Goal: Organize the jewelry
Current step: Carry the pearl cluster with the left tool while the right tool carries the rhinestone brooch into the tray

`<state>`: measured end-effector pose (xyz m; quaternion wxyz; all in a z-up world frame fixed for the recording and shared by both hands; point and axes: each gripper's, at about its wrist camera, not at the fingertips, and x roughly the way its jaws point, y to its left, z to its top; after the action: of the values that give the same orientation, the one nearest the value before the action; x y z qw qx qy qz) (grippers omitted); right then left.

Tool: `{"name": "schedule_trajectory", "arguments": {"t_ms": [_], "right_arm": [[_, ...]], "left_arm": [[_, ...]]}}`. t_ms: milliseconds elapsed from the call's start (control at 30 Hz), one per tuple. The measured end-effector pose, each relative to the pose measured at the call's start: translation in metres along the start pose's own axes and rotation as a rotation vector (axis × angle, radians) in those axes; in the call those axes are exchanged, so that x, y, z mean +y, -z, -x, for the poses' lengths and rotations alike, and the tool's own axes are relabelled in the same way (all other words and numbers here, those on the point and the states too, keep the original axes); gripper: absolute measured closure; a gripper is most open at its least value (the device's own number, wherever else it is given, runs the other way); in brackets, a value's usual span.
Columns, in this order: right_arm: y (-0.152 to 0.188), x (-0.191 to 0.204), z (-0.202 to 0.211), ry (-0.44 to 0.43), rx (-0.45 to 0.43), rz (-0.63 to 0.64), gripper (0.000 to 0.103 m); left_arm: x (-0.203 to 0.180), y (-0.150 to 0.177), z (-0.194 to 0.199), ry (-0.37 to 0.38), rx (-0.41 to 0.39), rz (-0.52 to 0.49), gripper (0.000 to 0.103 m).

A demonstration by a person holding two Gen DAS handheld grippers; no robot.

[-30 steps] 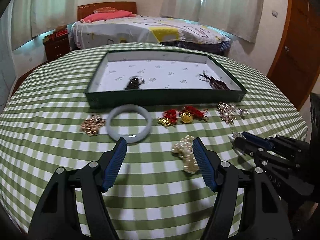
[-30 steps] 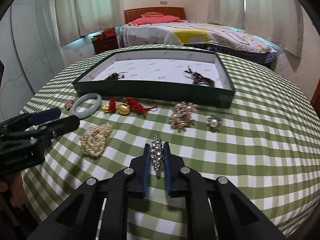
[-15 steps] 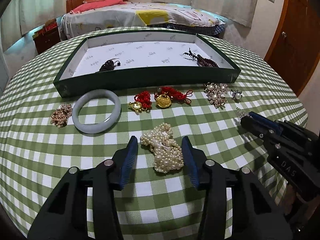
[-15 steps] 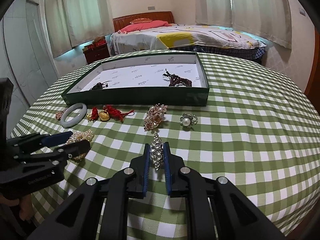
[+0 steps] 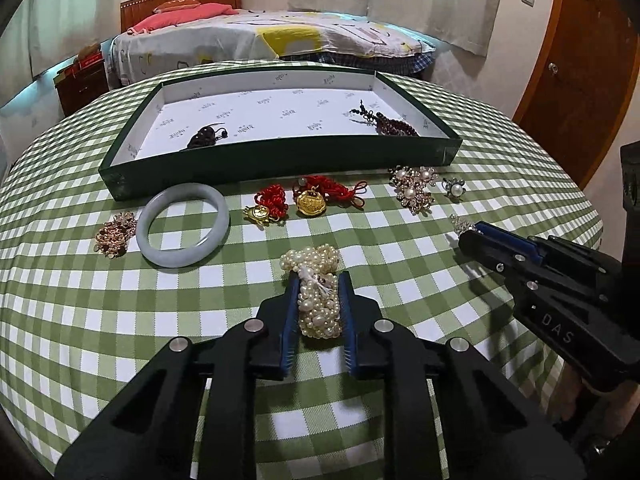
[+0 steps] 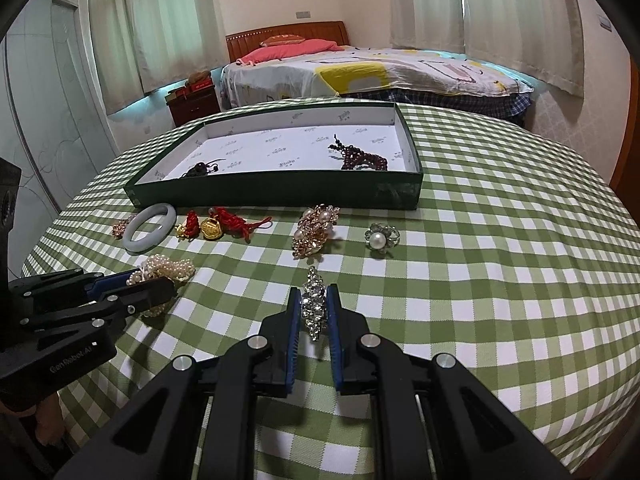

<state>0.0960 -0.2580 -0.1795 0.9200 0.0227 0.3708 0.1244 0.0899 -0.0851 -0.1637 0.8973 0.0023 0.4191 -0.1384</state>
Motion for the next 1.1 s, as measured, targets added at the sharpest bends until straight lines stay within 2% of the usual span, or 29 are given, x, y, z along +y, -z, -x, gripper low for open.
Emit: {"name": "schedule_trajectory", "arguments": {"t_ms": [533,833,1100], "right_arm": [[-0.012,0.006,0.011,-0.001,-0.047,-0.002,0.089],[-0.035,0.013,0.012,-0.005,-0.073,0.010,0.089],[-0.069,0.017,0.003,-0.021,-0.101,0.017,0.089]], "left_arm": [[0.011,-0.017,0.021,-0.011,-0.080,0.020,0.084],[0.022,-0.036,0.025,-0.022,-0.114,0.043,0.084],[0.029,-0.064,0.022,-0.020,-0.140,0.049,0.084]]}}
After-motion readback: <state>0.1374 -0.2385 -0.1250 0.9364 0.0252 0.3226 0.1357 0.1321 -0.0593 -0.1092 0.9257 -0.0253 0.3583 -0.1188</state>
